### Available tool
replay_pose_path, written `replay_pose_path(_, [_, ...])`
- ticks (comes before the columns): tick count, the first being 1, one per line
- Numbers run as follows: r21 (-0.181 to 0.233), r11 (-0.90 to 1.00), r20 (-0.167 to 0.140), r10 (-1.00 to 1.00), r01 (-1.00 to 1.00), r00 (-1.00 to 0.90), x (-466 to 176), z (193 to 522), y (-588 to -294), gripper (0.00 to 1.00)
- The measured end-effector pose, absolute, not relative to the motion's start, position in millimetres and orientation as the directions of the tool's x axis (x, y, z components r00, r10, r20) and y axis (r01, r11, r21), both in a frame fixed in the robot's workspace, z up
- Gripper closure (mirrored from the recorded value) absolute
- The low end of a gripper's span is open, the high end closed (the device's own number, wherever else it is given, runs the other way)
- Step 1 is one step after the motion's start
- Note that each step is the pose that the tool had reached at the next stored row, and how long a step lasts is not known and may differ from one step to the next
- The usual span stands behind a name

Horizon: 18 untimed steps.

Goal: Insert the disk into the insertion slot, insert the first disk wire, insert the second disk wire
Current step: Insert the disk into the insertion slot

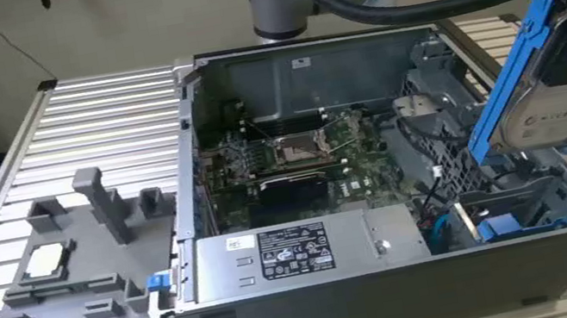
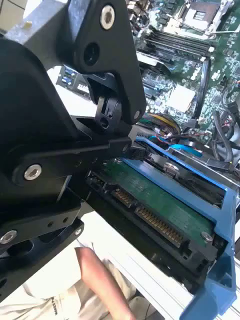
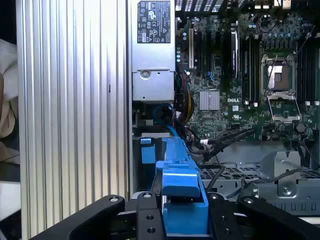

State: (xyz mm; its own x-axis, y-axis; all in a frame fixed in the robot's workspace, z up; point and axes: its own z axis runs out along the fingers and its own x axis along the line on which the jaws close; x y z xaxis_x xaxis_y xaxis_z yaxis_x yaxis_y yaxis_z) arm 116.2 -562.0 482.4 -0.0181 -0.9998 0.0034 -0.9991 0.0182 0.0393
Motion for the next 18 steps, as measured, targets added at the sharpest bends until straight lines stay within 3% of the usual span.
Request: replay_pose_path(18, [0.04,0.018,0.003,-1.0,-0.999,-0.018,118.4,482.4,-571.4,0.67])
